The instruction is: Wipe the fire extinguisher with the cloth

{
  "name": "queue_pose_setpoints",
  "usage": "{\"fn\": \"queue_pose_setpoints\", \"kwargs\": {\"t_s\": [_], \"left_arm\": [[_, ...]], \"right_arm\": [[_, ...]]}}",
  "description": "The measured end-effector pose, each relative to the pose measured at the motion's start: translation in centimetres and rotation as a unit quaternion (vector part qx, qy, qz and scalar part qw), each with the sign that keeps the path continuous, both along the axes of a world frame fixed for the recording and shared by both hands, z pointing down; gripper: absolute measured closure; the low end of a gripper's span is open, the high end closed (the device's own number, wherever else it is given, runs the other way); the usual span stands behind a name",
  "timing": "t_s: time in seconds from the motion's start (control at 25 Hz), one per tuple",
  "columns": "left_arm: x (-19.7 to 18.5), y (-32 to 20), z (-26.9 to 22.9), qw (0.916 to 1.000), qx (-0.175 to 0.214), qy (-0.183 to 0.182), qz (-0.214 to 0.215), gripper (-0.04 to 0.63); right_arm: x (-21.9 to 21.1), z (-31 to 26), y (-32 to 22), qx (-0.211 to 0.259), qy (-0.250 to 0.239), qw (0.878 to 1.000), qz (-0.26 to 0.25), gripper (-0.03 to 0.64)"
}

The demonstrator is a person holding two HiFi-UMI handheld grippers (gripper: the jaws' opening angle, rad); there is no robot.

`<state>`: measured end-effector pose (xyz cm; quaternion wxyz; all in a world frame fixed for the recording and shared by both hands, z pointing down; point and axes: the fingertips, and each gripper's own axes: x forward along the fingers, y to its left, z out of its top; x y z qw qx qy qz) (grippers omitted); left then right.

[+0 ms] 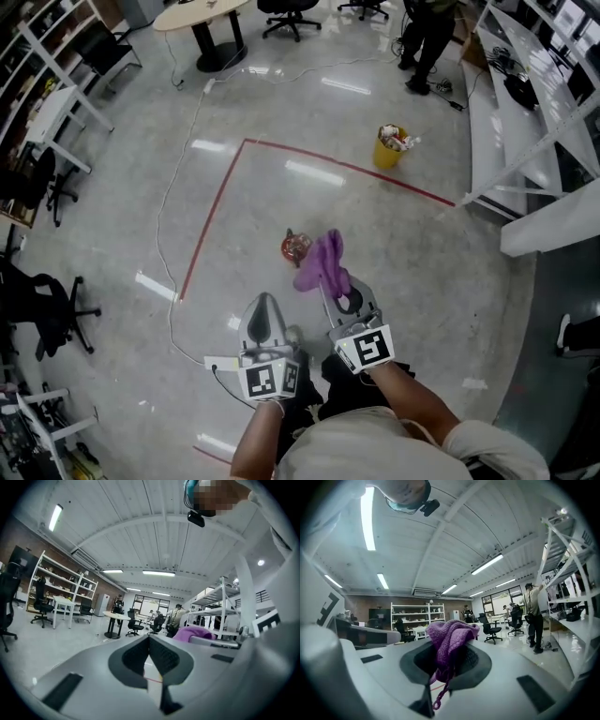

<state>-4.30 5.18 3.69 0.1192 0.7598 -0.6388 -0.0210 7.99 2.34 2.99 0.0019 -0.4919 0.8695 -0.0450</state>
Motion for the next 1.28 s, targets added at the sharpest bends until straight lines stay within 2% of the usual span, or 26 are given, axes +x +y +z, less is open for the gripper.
{"fn": "queue_pose_setpoints", "kwargs": {"t_s": [0.12,0.32,0.56,0.76,0.96,1.28], "left_arm": [[0.3,1.1,-2.0,0.9997,0.018,-0.009,0.010,0.591],[0.5,2.6,-2.4,0.9984,0.045,-0.014,0.030,0.591],[1.8,3.7,-2.1,0.9974,0.041,-0.007,0.059,0.591],[1.7,4.0,-2.9,0.9955,0.061,-0.006,0.072,0.591],[1.1,4.3,-3.4,0.9963,0.059,-0.008,0.062,0.591],[1.4,4.4,-3.3,0.9952,0.067,-0.003,0.071,0.591]], "right_arm": [[0.2,-1.3,1.6,0.006,0.007,1.000,0.003,0.568],[0.6,-1.8,3.8,0.017,0.014,0.999,0.024,0.568],[1.6,-1.2,5.5,0.015,0.031,0.999,0.037,0.568],[1.0,-1.1,6.5,0.015,0.027,0.999,0.043,0.568],[0.6,-1.4,7.0,0.018,0.025,0.999,0.040,0.568],[0.5,-1.5,7.3,0.024,0.030,0.999,0.039,0.568]]}}
